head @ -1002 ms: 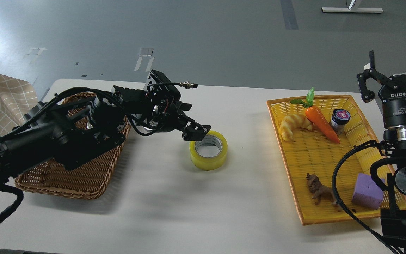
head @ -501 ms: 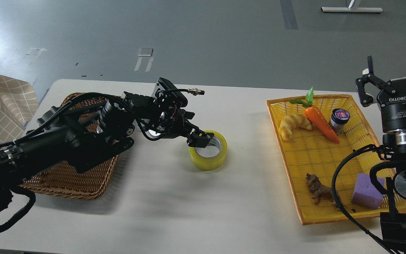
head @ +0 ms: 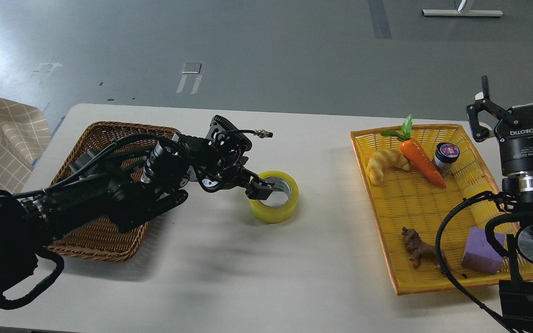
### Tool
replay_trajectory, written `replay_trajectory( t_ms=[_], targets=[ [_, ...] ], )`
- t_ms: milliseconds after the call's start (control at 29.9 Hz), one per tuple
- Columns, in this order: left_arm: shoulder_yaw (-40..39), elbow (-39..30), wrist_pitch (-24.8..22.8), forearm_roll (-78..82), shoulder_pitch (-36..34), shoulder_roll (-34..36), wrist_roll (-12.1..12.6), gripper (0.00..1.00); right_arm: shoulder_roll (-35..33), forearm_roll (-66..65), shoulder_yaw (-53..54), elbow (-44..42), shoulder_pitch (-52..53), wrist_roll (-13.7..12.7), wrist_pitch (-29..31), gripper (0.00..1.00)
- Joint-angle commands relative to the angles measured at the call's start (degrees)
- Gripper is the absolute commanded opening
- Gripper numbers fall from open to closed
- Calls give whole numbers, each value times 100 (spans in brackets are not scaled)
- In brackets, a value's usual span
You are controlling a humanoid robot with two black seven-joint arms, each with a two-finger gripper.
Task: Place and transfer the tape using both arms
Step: 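Lower the left gripper onto the tape roll and grasp its rim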
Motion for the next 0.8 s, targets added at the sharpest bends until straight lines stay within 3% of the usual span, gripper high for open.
replay_trajectory(
  t_ms=[0, 267, 568, 768],
  targets=[
    [10, 12, 0, -1, 3, -53, 14, 98, -1, 0, 0, 3, -8, 8, 0, 100],
    [18, 73, 0, 8, 21, -54, 207, 97, -1, 0, 9, 3, -70, 9, 0, 100],
    [18, 73, 0, -18, 56, -150, 278, 85, -1, 0, 9, -6, -79, 9, 0, 100],
    [10, 73, 0, -27, 56, -203, 383, 69, -1, 0, 9, -6, -70, 9, 0, 100]
  ],
)
